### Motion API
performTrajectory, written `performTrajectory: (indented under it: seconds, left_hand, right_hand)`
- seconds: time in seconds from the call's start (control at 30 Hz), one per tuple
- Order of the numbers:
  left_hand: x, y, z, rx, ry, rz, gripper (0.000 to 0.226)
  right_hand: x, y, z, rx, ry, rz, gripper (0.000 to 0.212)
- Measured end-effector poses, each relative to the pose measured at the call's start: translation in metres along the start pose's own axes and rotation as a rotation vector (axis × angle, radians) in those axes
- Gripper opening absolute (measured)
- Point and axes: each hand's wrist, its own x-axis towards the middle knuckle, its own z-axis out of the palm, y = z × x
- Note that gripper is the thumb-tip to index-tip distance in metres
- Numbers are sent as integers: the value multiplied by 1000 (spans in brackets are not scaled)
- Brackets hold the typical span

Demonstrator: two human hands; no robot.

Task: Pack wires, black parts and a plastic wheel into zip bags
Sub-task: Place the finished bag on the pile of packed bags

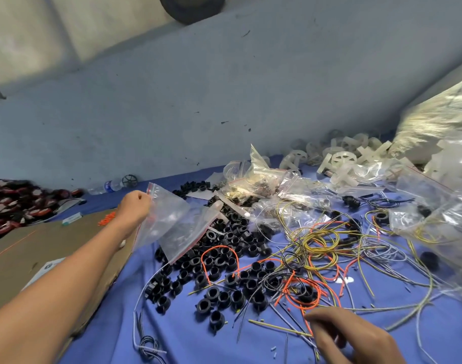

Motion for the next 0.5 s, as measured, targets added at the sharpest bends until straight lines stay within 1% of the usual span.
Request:
performTrajectory:
  seconds: [0.03,0.1,0.2,0.23,0.33,0.4,0.47,0.5]
  left_hand:
    - [-3,6,-3,-78,-17,-23,28]
    - [-22,23,-8,-208,-79,-31,22]
    - [-83,46,-11,-295,-240,77,14]
    - [-112,52,-8,-333,-308,106,13]
    - [-205,67,14,-470,-466,137,11]
    - [-257,74,38,-570,-559,99,17]
    - [-293,80,57,-650,-647,40,17]
    - [-303,81,64,-697,-667,7,15]
  right_hand:
    - [7,-2,2,-12,20,-19,49]
    - [8,0,2,-21,46,-52,50]
    - [7,0,1,26,26,-42,46]
    - [7,0,-1,57,7,-35,41]
    - [5,-11,-4,220,-159,74,27]
    - [3,-22,-5,358,-308,200,23]
    - [-1,-25,-3,476,-384,300,31]
    - [-2,-24,-2,503,-387,335,35]
